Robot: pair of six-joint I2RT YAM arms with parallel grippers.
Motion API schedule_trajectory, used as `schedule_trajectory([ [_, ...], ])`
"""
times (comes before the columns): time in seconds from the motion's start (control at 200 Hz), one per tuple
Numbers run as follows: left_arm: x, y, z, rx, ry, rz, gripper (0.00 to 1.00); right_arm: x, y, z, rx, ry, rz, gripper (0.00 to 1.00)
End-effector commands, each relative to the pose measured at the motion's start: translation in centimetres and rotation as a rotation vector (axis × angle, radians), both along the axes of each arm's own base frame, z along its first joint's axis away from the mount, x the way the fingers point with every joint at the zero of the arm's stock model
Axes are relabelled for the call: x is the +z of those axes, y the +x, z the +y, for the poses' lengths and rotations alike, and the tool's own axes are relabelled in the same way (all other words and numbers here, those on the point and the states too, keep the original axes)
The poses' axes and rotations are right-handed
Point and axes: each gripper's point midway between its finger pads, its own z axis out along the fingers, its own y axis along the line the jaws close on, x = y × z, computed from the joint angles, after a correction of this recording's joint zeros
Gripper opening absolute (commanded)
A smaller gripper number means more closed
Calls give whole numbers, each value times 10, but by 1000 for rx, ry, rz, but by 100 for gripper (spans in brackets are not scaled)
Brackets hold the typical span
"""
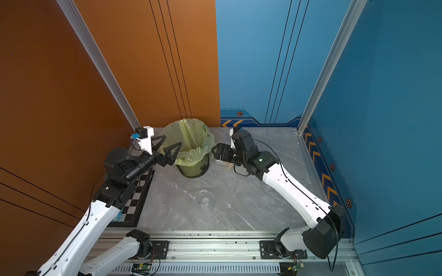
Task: Empty moldy rice from jars
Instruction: Place the jar at the center of the board.
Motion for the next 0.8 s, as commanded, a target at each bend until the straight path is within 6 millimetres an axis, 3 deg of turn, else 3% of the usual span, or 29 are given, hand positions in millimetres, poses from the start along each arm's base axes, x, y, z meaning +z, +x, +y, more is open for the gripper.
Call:
schedule_trajectory([
  [0.0, -17, -2, 2, 10, 24, 67, 98, 21, 5, -12, -45, -26, -156, 0],
  [0.26, -36, -17, -5, -36, 32, 142, 98, -33, -1, -31, -97, -142, -175, 0],
  [0.375, -53, -27, -10, -61, 47, 174, 98, -52, -1, -41, -142, -187, -209, 0],
  [0.405, -57, -30, -10, -63, 46, 178, 98, -58, -7, -33, -120, -201, -225, 0],
  [0.796, -106, -58, -10, -48, 73, 208, 98, -118, -19, -34, -116, -308, -359, 0],
])
